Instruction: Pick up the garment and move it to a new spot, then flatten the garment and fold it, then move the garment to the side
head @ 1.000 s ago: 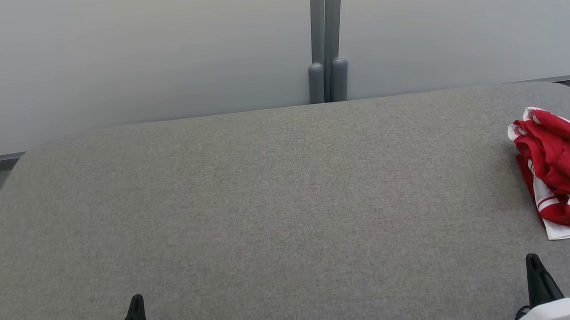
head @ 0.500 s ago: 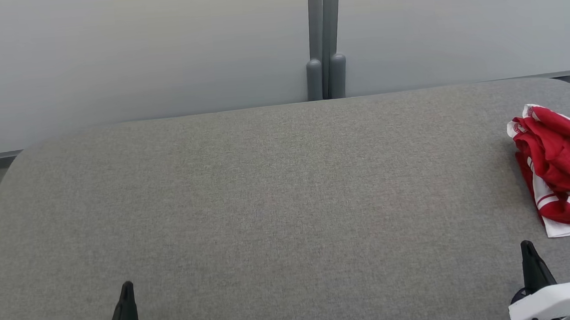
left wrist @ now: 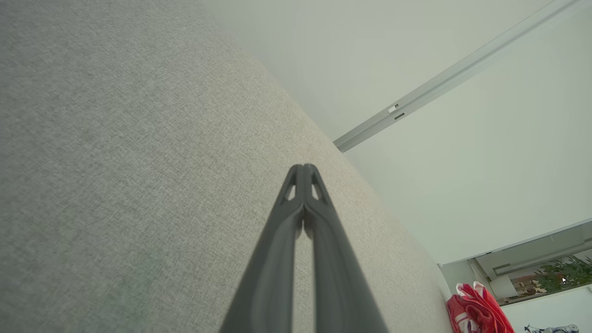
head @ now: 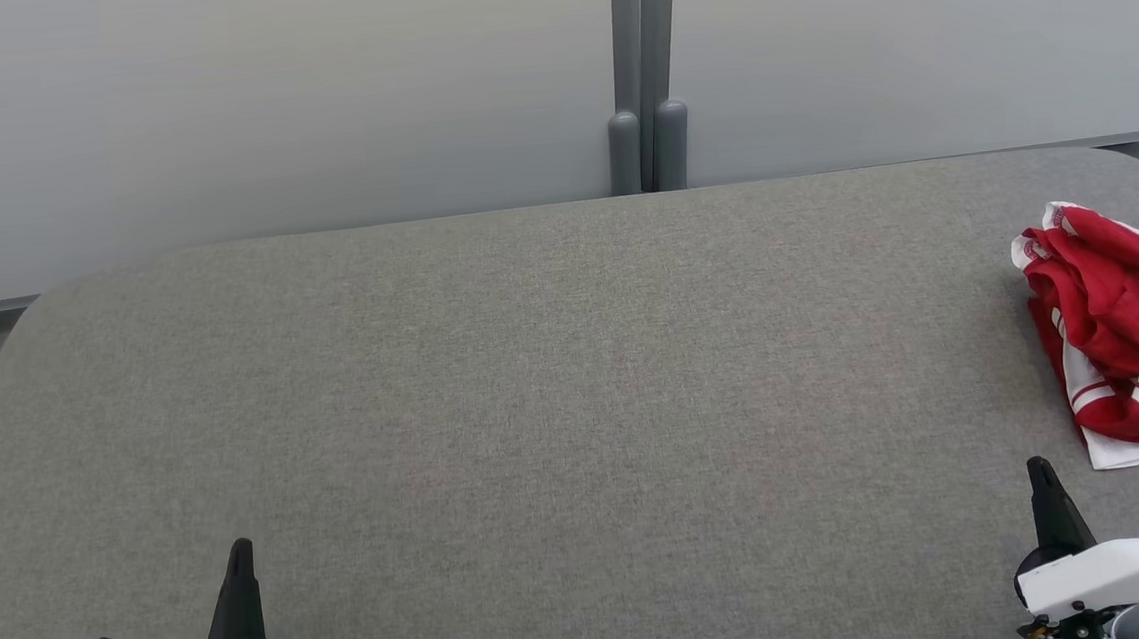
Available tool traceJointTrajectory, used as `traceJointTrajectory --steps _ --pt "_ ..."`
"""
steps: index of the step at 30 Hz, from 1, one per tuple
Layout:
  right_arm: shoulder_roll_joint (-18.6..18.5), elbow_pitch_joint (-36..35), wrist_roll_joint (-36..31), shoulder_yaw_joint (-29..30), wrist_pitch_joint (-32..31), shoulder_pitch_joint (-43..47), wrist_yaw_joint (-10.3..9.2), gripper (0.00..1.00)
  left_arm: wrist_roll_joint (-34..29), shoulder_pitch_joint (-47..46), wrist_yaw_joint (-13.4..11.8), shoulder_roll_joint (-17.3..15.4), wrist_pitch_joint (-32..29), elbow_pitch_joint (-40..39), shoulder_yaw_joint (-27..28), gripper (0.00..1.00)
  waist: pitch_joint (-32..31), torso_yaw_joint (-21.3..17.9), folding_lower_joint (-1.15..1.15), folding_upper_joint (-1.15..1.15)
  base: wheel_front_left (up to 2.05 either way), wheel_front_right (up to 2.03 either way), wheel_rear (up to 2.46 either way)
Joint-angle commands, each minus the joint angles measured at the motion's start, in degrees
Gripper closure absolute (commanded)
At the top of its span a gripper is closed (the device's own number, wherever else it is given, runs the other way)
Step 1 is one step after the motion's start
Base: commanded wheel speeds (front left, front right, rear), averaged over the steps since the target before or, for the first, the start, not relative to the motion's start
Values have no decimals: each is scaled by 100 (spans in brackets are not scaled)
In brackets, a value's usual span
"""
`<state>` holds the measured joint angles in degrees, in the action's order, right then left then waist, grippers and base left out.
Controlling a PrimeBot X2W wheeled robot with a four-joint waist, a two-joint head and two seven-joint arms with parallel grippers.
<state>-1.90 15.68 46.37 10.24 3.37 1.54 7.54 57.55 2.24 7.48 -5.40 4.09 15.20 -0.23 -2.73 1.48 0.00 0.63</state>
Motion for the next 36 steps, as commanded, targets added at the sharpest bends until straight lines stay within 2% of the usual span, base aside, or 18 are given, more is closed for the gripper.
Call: traceJointTrajectory --steps 1,36 --pt "-52 -80 187 -16 -30 -162 -3 100 149 -188 1 -8 -33 -71 48 100 4 -2 0 -24 0 0 0" --pt "-85 -103 2525 -200 -561 -546 -3 100 1942 -586 2 113 -554 -90 360 100 133 -67 0 -41 0 0 0"
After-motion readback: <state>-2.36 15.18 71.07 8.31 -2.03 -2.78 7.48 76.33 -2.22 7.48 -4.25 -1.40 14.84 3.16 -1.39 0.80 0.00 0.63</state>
